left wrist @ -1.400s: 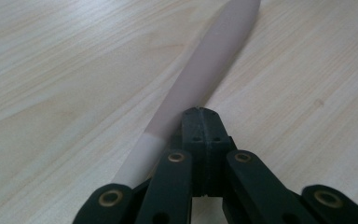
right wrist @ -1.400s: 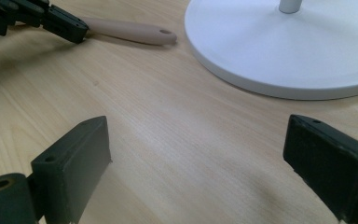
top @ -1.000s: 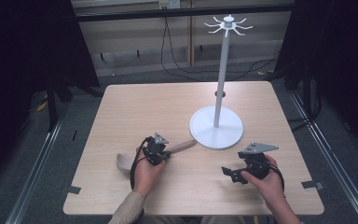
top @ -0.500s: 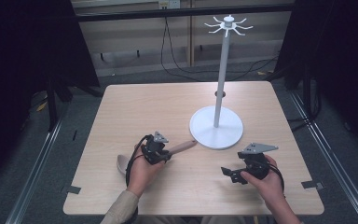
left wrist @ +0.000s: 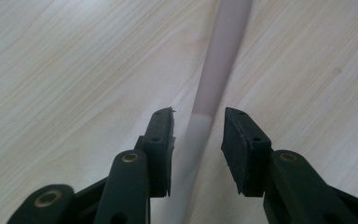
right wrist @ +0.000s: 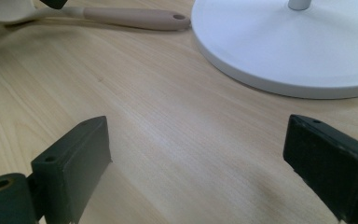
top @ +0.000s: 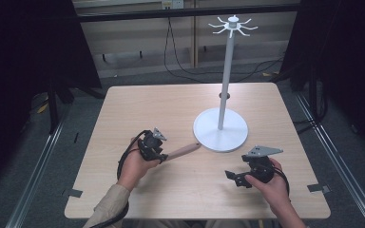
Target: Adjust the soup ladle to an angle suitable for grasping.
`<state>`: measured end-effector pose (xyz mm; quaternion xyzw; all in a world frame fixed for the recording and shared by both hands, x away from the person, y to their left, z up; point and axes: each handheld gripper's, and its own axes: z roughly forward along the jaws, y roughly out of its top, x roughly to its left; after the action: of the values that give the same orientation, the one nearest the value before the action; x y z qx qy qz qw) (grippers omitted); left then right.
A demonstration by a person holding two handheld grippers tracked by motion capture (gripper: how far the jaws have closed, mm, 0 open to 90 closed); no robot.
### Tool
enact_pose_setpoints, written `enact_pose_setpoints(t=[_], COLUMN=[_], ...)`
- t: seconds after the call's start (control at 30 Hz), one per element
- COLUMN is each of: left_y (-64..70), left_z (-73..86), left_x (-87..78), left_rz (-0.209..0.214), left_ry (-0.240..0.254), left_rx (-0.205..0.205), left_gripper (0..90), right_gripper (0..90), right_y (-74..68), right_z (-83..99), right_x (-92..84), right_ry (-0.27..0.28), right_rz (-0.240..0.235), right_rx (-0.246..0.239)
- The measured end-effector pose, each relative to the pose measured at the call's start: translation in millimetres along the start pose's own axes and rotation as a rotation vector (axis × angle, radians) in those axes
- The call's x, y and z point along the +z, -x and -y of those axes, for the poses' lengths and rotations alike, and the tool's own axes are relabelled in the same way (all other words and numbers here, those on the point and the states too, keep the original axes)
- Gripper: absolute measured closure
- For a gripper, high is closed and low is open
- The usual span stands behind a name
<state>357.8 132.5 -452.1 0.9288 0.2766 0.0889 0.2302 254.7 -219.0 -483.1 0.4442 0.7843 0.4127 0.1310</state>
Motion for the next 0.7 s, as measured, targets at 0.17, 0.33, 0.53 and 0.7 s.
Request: enact_pose_setpoints(t=[0.17, 0.33, 0.53, 0.7], left_y=[-6.1, -9.7, -11.1, -11.2], left_z=[-1.4, -1.5, -3.4, -4.5], left_x=[4.4, 9.7, 13.4, 20.1], left_rz=[0.008, 0.032, 0.055, 0.072], left_ry=[-0.073, -0.113, -0.164, -0.223], left_rx=[0.041, 0.052, 0.116, 0.153], left_gripper=[63.0, 63.0, 66.6, 72.6], right_gripper=[7.1, 7.1, 7.1, 7.1], right_y=[0.7, 0.8, 0.9, 1.3], right_z=[0.6, 1.0, 1.4, 1.8], right_x=[0.0, -0.1, 0.6, 0.7], right_ry=[-0.004, -0.005, -0.008, -0.009], right_rz=[0.004, 0.004, -0.002, -0.001], right_rx=[0.005, 0.007, 0.003, 0.005])
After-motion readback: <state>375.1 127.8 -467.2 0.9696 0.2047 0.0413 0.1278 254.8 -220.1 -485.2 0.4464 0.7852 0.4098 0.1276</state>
